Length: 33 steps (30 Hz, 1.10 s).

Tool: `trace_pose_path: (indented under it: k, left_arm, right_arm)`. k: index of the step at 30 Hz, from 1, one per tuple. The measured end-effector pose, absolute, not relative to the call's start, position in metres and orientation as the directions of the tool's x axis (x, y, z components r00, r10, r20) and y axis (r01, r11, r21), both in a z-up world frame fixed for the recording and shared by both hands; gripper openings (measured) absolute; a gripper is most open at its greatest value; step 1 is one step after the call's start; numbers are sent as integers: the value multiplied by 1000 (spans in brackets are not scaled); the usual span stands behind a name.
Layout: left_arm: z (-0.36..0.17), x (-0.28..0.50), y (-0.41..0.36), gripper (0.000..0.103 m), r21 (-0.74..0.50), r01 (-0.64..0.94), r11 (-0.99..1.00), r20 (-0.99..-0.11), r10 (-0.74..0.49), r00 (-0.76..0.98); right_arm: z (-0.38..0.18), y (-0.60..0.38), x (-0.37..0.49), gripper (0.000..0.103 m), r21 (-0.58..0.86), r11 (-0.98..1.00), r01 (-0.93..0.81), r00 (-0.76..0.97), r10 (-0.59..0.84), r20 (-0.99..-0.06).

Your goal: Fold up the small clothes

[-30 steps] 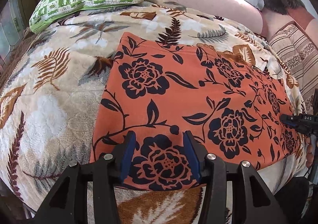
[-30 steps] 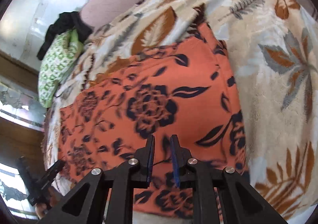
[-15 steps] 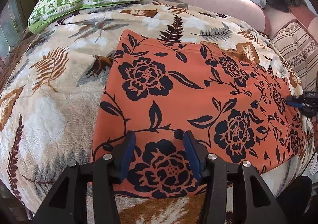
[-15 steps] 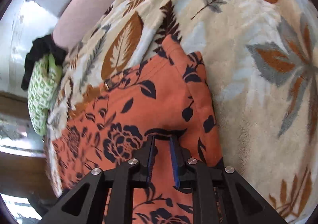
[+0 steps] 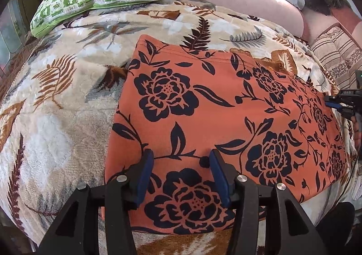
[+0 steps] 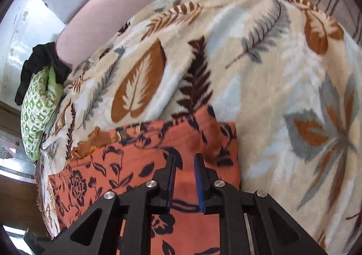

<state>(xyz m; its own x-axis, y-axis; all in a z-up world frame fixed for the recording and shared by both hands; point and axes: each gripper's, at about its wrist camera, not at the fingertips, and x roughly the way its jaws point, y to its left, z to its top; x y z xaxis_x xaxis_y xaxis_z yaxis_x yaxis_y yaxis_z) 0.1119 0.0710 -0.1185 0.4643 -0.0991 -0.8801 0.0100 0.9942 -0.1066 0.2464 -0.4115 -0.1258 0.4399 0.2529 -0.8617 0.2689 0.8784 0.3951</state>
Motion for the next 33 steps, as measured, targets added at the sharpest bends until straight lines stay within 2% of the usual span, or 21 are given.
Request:
trace_pose_path:
  k: [3, 7, 9, 12, 14, 15, 18, 19, 21, 23, 27, 29, 33]
  left_arm:
    - [-118, 112, 72, 52, -113, 6, 994, -881, -103, 462]
    - [-119, 113, 72, 52, -106, 10, 994, -882, -99, 460]
    - [-118, 113, 71, 52, -103, 8, 995, -882, -95, 461]
    - [-116, 112, 71, 52, -105, 5, 995, -883, -95, 460]
    - [-117, 112, 72, 52, -97, 4, 995, -883, -88, 460]
    - [-117, 112, 72, 52, -98, 2, 995, -885, -89, 458]
    - [-115, 111, 73, 52, -101, -6, 995, -886, -87, 456]
    - [-115, 110, 72, 52, -99, -3, 995, -887, -87, 453]
    - [-113, 108, 72, 52, -90, 1, 996, -886, -80, 457]
    - [-112, 107, 72, 52, -83, -3, 997, -888, -72, 455]
    - [-105, 99, 70, 52, -107, -6, 994, -878, -92, 470]
    - [-100, 95, 65, 52, -120, -6, 993, -867, -101, 488]
    - [-94, 88, 49, 60, -136, 4, 991, -858, -119, 500]
  right_arm:
    - [-152, -431, 252, 19, 433, 830, 352, 409, 280, -868]
    - [-128, -422, 247, 19, 425, 862, 277, 473, 263, -841]
    - [-133, -429, 252, 19, 385, 871, 304, 458, 220, -861]
    - [-141, -448, 246, 19, 457, 799, 390, 460, 262, -849]
    - [-123, -439, 243, 19, 460, 830, 316, 497, 269, -825]
    - [-118, -434, 243, 19, 436, 856, 277, 512, 253, -821]
    - [-144, -446, 250, 19, 329, 872, 362, 410, 167, -896]
    - [-155, -458, 247, 33, 377, 833, 406, 397, 211, -893]
    - [-148, -465, 237, 34, 415, 805, 424, 436, 220, -873]
    - [-131, -455, 229, 50, 359, 853, 378, 440, 175, -881]
    - [-97, -448, 186, 61, 414, 852, 320, 517, 209, -830]
    - [-85, -440, 157, 65, 486, 817, 309, 556, 259, -790]
    - [-81, -426, 87, 70, 602, 750, 273, 597, 359, -717]
